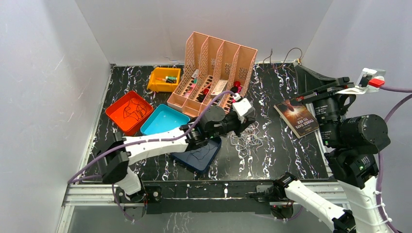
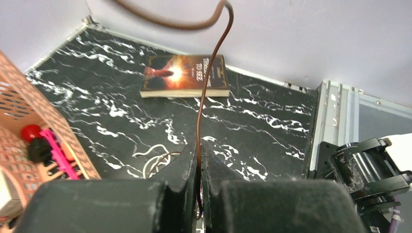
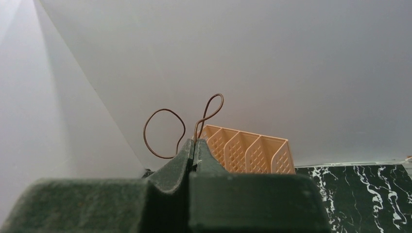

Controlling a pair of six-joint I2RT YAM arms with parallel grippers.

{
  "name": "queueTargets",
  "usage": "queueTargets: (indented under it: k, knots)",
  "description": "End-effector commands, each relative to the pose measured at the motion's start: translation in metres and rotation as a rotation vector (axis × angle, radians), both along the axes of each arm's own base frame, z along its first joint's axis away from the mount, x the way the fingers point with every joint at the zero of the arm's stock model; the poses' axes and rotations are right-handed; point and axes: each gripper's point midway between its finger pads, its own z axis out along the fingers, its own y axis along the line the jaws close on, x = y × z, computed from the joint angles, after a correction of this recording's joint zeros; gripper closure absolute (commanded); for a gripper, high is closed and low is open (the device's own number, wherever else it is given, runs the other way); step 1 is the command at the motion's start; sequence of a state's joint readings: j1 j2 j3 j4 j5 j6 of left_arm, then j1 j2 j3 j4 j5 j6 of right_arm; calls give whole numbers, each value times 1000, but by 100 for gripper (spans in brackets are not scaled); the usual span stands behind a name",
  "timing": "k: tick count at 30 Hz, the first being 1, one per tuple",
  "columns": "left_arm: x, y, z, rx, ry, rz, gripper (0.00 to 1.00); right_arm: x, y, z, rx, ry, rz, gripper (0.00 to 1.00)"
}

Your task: Untangle the cables

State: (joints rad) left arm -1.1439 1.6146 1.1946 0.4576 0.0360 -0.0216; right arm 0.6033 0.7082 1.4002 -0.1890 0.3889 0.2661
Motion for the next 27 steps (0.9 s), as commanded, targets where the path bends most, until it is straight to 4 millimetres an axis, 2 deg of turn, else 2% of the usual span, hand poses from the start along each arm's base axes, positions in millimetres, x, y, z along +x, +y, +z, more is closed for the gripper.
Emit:
queueTargets:
  k: [1, 4, 5, 8, 13, 18, 22, 25, 27]
  knots:
    - [-2, 39, 78, -104, -105, 73, 100, -1, -4, -6, -6, 19, -13, 100]
    - [-3, 57, 86, -97, -119, 103, 100, 2, 2, -19, -42, 58, 1, 100]
    - [-6, 66, 97, -111, -130, 113, 100, 4, 4, -24, -55, 73, 8, 100]
    - [-9, 85, 112, -116, -158, 135, 100, 7, 13, -36, -95, 112, 37, 100]
    - [-3, 124, 131, -103, -206, 245, 100, 12, 34, -52, -155, 160, 119, 100]
    - [5, 157, 127, -29, -209, 362, 100, 15, 55, -64, -189, 188, 204, 100]
    - [11, 181, 135, -10, -173, 463, 100, 18, 74, -81, -214, 223, 281, 100]
    - [13, 196, 149, -21, -176, 513, 100, 18, 85, -95, -214, 249, 331, 99]
    - [13, 205, 166, -47, -197, 536, 100, 18, 89, -104, -210, 265, 353, 98]
